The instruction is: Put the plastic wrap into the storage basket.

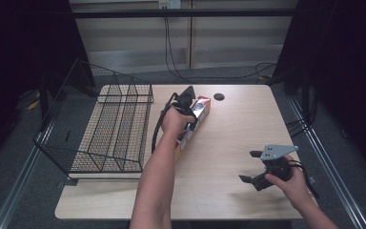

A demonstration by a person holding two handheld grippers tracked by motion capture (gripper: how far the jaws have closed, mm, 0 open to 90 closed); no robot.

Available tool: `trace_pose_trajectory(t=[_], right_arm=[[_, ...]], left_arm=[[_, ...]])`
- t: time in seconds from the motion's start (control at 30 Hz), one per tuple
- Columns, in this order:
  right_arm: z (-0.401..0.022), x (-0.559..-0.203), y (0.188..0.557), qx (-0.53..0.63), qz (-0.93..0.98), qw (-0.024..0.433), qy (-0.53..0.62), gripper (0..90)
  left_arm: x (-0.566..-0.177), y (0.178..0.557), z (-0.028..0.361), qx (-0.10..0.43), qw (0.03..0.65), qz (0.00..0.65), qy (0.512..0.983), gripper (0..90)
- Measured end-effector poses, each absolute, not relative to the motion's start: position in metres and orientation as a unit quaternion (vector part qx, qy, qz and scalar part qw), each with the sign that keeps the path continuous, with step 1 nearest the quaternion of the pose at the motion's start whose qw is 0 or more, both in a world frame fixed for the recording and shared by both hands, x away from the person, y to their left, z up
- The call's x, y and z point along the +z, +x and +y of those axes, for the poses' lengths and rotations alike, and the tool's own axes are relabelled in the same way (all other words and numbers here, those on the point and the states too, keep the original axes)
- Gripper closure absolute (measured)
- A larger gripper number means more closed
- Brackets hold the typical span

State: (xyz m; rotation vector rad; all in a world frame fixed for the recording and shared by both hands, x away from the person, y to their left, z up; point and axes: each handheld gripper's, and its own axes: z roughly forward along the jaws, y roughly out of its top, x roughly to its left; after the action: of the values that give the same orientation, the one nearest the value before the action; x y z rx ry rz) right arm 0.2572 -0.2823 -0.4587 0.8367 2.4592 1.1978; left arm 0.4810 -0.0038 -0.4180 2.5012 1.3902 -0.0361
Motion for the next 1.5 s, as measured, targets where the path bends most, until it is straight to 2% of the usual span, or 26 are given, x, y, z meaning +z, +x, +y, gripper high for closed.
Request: trace_pose_trajectory(t=[0.6,1.0,1.5], right_arm=[[-0.28,-0.459,0.256,0.413,0.853,0.139,0.288,2.7],[-0.278,-0.459,0.256,0.412,0.854,0.139,0.285,2.7],[-0.278,-0.459,0.256,0.413,0.854,0.139,0.285,2.7]], left_arm=[[-0.36,0.477,0.031,-0.01,0.159,0.512,0.844,43.3],[-0.324,0.473,0.055,0.005,0.15,0.533,0.833,43.4],[-0.295,0.469,0.081,0.005,0.144,0.554,0.82,43.4]])
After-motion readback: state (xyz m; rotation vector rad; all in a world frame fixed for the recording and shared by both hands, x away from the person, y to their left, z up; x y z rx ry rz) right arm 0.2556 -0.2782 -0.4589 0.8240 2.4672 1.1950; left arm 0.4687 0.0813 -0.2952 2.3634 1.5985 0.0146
